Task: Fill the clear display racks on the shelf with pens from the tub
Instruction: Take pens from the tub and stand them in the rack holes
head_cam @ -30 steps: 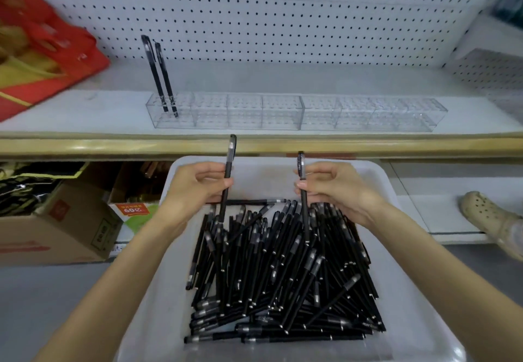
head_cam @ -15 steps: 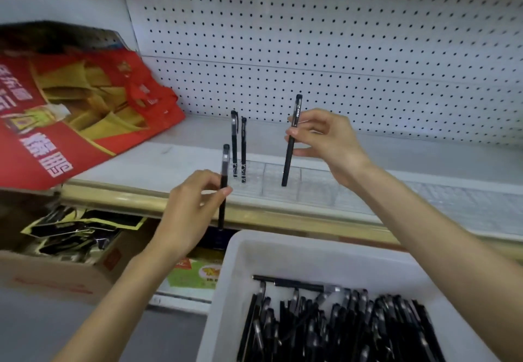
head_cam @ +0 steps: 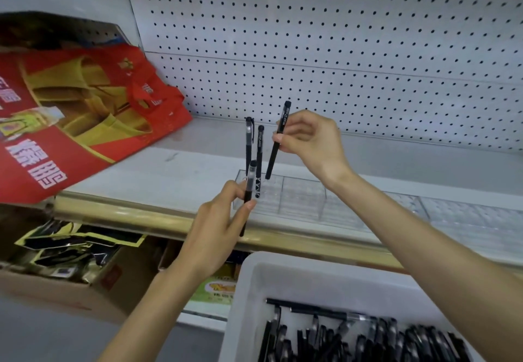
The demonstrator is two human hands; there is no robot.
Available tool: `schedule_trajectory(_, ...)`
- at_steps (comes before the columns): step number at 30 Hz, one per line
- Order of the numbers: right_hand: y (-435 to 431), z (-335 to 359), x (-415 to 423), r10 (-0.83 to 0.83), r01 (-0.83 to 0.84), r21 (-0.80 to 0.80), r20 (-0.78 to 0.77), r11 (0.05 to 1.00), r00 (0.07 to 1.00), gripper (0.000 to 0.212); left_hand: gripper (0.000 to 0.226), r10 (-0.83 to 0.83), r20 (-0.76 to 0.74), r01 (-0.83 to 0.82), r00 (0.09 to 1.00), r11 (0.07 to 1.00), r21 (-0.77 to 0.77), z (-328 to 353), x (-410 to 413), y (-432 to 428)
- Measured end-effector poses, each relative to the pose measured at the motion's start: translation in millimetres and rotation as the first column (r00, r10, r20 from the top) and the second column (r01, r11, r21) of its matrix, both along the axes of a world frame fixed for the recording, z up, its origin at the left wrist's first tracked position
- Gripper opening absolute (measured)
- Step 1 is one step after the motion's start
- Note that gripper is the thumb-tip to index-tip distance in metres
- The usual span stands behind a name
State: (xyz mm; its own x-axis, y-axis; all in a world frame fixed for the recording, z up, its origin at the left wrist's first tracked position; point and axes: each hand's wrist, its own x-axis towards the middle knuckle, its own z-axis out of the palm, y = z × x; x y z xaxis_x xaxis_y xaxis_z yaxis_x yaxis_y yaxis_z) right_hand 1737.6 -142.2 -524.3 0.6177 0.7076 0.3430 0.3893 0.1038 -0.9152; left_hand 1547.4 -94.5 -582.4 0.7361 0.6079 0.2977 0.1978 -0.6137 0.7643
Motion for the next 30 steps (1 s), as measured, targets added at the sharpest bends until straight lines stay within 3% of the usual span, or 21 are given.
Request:
schedule_trajectory(9,3,-20,-2,0.031,0.007,-0.194,0.192,0.981,0.981,0.028,0.014,-0.002,-0.015,0.002,1.0,1.0,-0.014,-1,-1,0)
schedule_trajectory(30,1,-21,-2,0.006,0.038,-0.25,0.174,0.967,0.985,0.018,0.015,0.009,-0.032,-0.012,0.999,0.995,-0.097,-7,2,12)
